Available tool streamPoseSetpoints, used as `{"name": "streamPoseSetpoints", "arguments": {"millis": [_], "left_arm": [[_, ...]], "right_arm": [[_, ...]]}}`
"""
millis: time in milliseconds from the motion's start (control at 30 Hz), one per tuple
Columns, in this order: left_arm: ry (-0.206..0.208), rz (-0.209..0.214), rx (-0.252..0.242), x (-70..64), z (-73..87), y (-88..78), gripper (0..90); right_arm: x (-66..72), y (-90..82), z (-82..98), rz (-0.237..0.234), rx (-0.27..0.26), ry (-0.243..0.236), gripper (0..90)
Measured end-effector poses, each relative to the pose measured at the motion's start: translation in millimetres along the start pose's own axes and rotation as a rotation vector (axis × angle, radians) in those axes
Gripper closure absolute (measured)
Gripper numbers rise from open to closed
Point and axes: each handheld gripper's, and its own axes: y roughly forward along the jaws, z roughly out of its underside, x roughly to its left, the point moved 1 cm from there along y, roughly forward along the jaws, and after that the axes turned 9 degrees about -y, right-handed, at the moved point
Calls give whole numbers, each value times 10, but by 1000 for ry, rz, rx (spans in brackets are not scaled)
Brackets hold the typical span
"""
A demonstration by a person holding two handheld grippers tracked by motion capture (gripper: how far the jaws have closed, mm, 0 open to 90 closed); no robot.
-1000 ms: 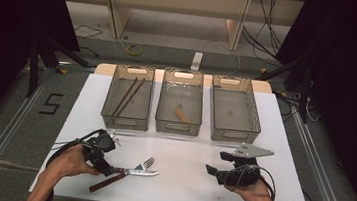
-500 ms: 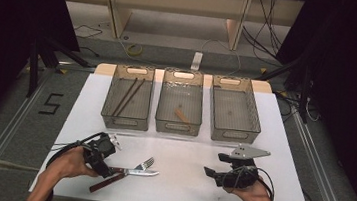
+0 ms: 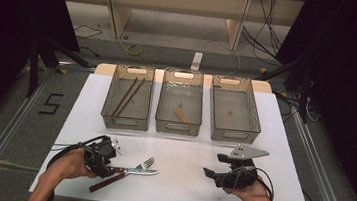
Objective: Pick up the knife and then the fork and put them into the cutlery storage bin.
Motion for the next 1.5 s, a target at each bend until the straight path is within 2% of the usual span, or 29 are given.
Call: {"name": "streamPoseSetpoints", "arguments": {"millis": [133, 700, 867, 933, 1033, 1133, 1333, 1500], "left_arm": [[21, 13, -10, -21, 7, 4, 646], [98, 30, -17, -40, 26, -6, 747], [98, 32, -22, -41, 27, -11, 750], [81, 42, -38, -57, 18, -22, 751], [76, 34, -49, -76, -18, -96, 751], [56, 55, -77, -112, -59, -164, 752], [35, 80, -102, -247, -190, -245, 752], [40, 105, -97, -379, -316, -248, 752]], "right_arm": [[3, -1, -1, -1, 1, -1, 287], [13, 5, -8, -6, 6, -11, 291], [20, 5, -13, -8, 6, -14, 291], [23, 4, -16, -9, 4, -15, 291], [36, 0, -26, -16, -1, -19, 291], [55, -3, -47, -17, -12, -28, 292], [146, -5, -123, -31, -39, -64, 291], [258, 27, -211, -58, -58, -113, 292]]}}
